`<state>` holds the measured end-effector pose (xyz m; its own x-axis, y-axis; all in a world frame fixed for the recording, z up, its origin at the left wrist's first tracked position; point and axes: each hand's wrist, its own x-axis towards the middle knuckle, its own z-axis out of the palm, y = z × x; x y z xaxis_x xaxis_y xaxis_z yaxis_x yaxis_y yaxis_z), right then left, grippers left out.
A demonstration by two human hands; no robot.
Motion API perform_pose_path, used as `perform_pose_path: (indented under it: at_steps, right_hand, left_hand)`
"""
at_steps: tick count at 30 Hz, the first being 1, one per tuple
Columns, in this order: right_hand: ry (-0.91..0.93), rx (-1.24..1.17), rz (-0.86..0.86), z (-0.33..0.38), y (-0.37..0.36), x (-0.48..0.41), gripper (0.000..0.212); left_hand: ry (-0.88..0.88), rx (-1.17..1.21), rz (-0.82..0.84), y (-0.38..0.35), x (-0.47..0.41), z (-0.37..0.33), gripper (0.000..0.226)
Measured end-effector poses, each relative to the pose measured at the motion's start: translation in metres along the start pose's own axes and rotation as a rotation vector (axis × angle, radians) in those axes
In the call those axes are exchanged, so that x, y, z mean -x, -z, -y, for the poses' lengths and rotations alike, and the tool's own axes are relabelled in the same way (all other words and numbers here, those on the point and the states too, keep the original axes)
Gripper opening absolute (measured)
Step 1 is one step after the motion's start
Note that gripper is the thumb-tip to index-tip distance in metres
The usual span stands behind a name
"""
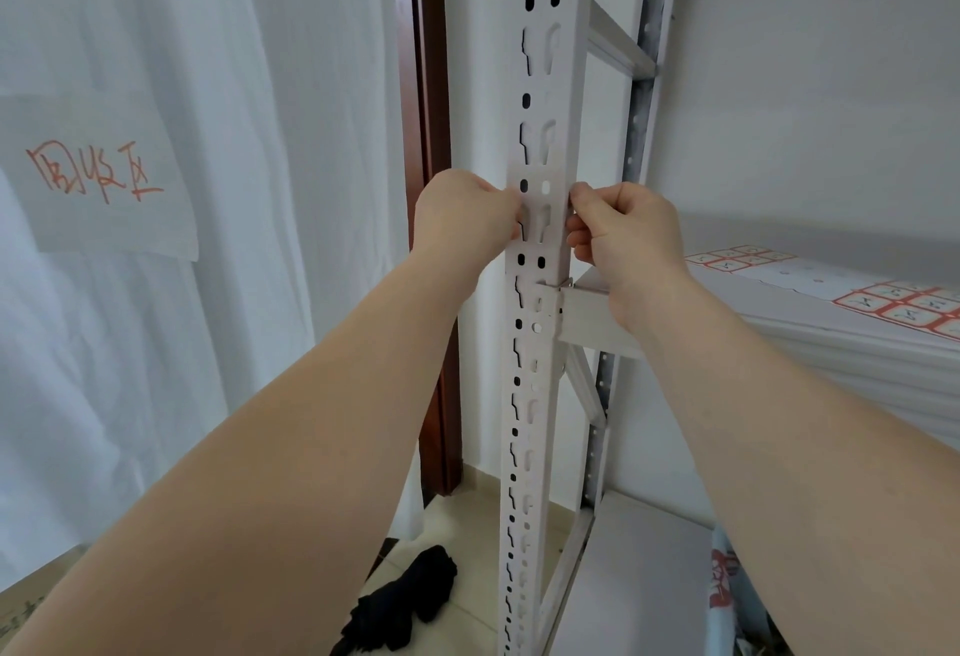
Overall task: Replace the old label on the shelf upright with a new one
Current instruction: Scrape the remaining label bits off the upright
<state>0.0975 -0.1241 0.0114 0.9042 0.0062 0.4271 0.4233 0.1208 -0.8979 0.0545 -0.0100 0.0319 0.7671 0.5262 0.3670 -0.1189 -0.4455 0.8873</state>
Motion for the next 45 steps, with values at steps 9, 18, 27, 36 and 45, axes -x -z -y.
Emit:
perform_pose_path:
  at_steps: [9, 18, 27, 36, 45]
  right_hand:
    - [0.0, 0.002, 0.004, -0.001, 0.0, -0.001, 0.019]
    - [0.002, 0.005, -0.001, -0.001, 0.0, -0.001, 0.021]
    - [-0.003, 0.01, 0.002, -0.001, 0.001, 0.001, 0.022]
    - [-0.004, 0.019, 0.006, 0.0, 0.002, 0.002, 0.021]
    - [-0.011, -0.113, 0.057, 0.004, 0.007, 0.007, 0.02]
  left_hand:
    - [0.102, 0.0, 0.075, 0.005, 0.001, -0.014, 0.018]
    - [0.186, 0.174, 0.054, 0.0, 0.004, -0.021, 0.011]
    - [0.228, 0.305, -0.017, -0.006, 0.002, -0.015, 0.013]
    - [0.276, 0.388, 0.013, -0.007, 0.009, -0.008, 0.007]
    - [0.092, 0.415, -0.018, 0.0, 0.022, 0.01, 0.013]
